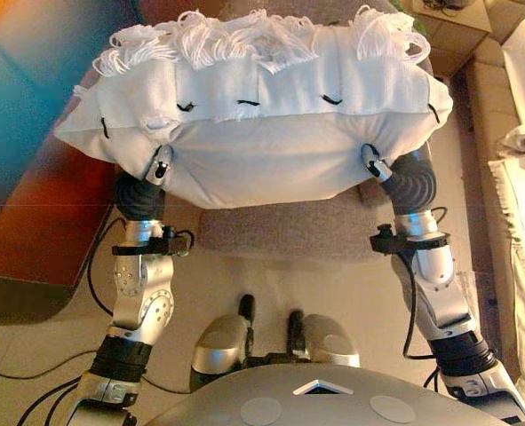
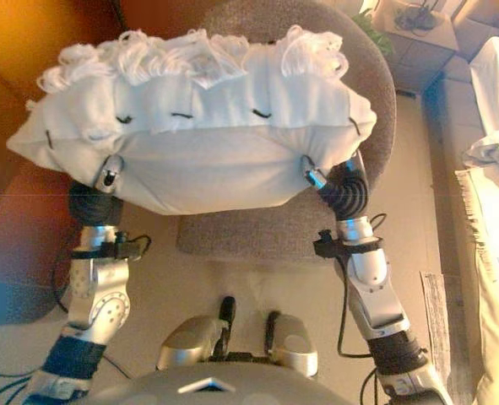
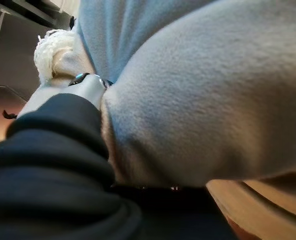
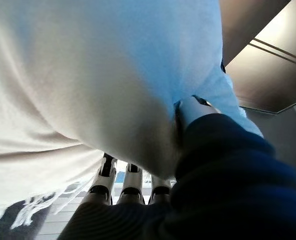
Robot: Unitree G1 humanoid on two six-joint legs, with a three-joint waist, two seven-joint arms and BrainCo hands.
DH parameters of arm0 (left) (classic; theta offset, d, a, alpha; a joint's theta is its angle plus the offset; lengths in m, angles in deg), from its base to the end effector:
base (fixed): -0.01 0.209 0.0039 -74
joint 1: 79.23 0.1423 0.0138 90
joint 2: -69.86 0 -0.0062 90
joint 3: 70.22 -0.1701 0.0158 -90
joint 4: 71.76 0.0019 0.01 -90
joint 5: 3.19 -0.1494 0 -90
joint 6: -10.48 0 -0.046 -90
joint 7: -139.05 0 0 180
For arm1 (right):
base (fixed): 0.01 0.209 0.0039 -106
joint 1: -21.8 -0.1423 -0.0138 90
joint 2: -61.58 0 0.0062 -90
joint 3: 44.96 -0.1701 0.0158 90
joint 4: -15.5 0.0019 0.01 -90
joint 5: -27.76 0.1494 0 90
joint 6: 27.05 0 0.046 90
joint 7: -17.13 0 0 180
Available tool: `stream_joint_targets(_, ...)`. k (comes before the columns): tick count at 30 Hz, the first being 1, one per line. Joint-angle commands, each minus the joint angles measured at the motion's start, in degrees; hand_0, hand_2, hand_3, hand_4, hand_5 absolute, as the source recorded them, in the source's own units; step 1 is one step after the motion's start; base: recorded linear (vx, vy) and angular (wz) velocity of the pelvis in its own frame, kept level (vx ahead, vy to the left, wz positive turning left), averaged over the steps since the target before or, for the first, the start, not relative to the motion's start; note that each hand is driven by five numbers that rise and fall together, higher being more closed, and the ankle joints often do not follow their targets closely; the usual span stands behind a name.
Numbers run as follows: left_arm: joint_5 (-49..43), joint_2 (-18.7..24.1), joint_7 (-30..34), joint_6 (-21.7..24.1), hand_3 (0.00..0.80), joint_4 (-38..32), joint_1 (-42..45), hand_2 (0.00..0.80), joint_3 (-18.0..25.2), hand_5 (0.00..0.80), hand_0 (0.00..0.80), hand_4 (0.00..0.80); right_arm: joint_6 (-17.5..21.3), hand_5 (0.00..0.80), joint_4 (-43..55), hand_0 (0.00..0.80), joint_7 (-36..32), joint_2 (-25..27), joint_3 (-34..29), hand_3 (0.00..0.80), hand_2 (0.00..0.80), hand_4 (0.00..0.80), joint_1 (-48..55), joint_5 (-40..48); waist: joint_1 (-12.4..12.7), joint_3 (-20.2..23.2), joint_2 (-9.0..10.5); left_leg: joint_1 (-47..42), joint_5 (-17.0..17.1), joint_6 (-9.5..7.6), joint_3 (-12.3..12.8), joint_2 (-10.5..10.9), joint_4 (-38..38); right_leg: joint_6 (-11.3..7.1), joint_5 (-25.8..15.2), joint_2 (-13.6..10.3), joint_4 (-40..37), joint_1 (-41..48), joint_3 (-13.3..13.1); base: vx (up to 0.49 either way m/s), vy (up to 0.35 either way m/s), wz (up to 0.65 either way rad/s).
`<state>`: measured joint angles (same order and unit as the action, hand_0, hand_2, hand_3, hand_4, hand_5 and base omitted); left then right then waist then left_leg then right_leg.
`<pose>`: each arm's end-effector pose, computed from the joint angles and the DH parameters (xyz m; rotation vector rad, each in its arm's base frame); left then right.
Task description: Pick up the cushion and take it to the sofa
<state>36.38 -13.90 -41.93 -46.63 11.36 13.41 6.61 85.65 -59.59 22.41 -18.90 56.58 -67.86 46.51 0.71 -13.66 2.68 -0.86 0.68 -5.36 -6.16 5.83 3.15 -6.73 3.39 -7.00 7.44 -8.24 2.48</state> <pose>0.1968 0.1748 0.0897 -0.3835 -0.5058 -0.1246 0.2001 -0.1664 0.1195 -0.0078 -0.5522 0.2080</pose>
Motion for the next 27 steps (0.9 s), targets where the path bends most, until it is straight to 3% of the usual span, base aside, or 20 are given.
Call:
stream_joint_targets(1,-3.17,-0.52,5.35,4.29,0.800,-5.87,-4.26,0.800,-3.93,0.800,0.800,0.800,6.58,0.800,2.61,0.800,-1.68,1.55,0.21,0.800,0.800,0.800,-4.04,0.69,-0.38,4.32,0.67,-4.45,-11.53,2.86,1.73,-1.85,2.52,-1.66,-14.29,-1.99,-11.30,1.63,-0.40,0.482,-0.201,0.31)
stream_joint_targets(7,-2.07,0.57,6.47,4.12,0.800,-5.35,-4.01,0.800,-3.46,0.800,0.800,0.800,5.65,0.800,3.80,0.800,-1.57,1.23,-0.08,0.800,0.800,0.800,-3.42,0.59,-1.48,4.11,0.99,-7.24,-17.40,2.09,-0.27,-3.16,6.75,-2.39,-16.79,-4.00,-12.44,-1.36,-3.71,0.419,-0.208,0.29)
stream_joint_targets(12,-3.40,0.34,4.31,5.02,0.800,-5.52,-3.12,0.800,-2.92,0.800,0.800,0.800,4.74,0.800,3.42,0.800,-2.45,1.88,-0.44,0.800,0.800,0.800,-3.37,1.48,-2.39,5.22,0.71,-10.39,-19.59,3.52,0.54,-5.29,9.68,-1.96,-13.86,-2.90,-8.50,-0.23,-2.25,0.504,-0.258,0.20)
stream_joint_targets(13,-3.68,0.27,3.81,5.01,0.800,-5.56,-2.36,0.800,-2.59,0.800,0.800,0.800,4.08,0.800,3.36,0.800,-3.04,2.12,-0.45,0.800,0.800,0.800,-3.28,2.10,-2.81,5.98,-0.09,-12.12,-17.22,4.97,0.99,-7.12,10.25,-0.98,-12.05,-1.48,-6.56,-0.41,-2.11,0.567,-0.238,-0.14)
stream_joint_targets(15,-1.85,0.46,3.84,4.01,0.800,-6.58,0.08,0.800,-0.98,0.800,0.800,0.800,2.36,0.800,4.14,0.800,-4.22,2.99,-0.53,0.800,0.800,0.800,-2.38,2.57,-3.65,7.83,-1.86,-12.59,-4.98,9.10,2.09,-10.99,15.50,1.74,-9.30,1.64,-5.46,0.75,-2.07,0.529,-0.222,-0.17)
stream_joint_targets(17,-1.27,0.26,4.05,4.21,0.800,-7.21,1.27,0.800,0.14,0.800,0.800,0.800,2.34,0.800,4.55,0.800,-5.76,3.90,-0.67,0.800,0.800,0.800,-1.67,3.38,-3.94,8.62,-2.07,-10.62,1.24,10.38,3.56,-12.37,23.15,3.47,-8.53,2.86,-6.20,2.52,-1.90,0.398,-0.214,-0.30)
stream_joint_targets(19,-1.59,-0.34,4.00,5.22,0.800,-6.91,2.11,0.800,0.03,0.800,0.800,0.800,3.89,0.800,3.05,0.800,-7.42,4.22,-0.71,0.800,0.800,0.800,-0.26,3.55,-3.77,8.74,-0.93,-3.08,3.90,10.42,4.98,-11.69,36.77,5.54,-8.39,2.98,-7.09,5.22,-1.93,0.382,-0.233,-0.21)
stream_joint_targets(20,-2.18,-0.70,3.77,5.24,0.800,-6.51,2.06,0.800,-0.32,0.800,0.800,0.800,4.10,0.800,2.14,0.800,-7.38,4.03,-0.75,0.800,0.800,0.800,0.08,3.03,-3.41,8.44,-0.31,0.59,2.48,9.59,5.75,-11.56,39.02,5.90,-8.32,2.70,-7.69,6.66,-1.21,0.266,-0.152,-0.02)
stream_joint_targets(22,-2.77,-1.13,2.93,4.81,0.800,-5.80,1.64,0.800,-0.86,0.800,0.800,0.800,3.57,0.800,1.21,0.800,-6.20,3.99,-0.45,0.800,0.800,0.800,0.26,2.54,-2.57,7.45,0.63,4.34,0.46,8.33,6.30,-10.72,37.35,5.80,-8.27,2.37,-8.89,9.01,-0.93,0.269,-0.077,0.10)
stream_joint_targets(23,-3.61,-1.13,2.67,4.60,0.800,-5.36,1.40,0.800,-1.27,0.800,0.800,0.800,2.79,0.800,0.94,0.800,-5.72,3.91,-0.20,0.800,0.800,0.800,0.60,3.34,-1.56,6.69,1.65,6.11,-0.66,7.27,6.06,-8.55,30.91,5.08,-7.65,1.83,-10.05,10.70,-0.52,0.325,-0.013,0.20)
stream_joint_targets(26,-4.90,-0.76,2.73,4.37,0.800,-5.59,1.47,0.800,-1.55,0.800,0.800,0.800,1.40,0.800,1.20,0.800,-5.86,3.92,0.02,0.800,0.800,0.800,1.48,3.51,-0.25,5.48,0.91,6.52,1.39,8.17,4.79,-6.73,11.16,3.48,-6.32,2.58,-11.99,13.05,-1.11,0.267,0.093,0.21)
stream_joint_targets(27,-5.34,-0.95,2.29,4.13,0.800,-5.29,1.04,0.800,-1.72,0.800,0.800,0.800,1.28,0.800,0.83,0.800,-5.61,3.99,0.45,0.800,0.800,0.800,1.35,3.20,0.32,4.92,0.93,6.92,1.12,8.18,3.69,-5.49,8.18,3.18,-5.94,2.41,-12.44,13.94,-1.72,0.172,0.129,0.31)
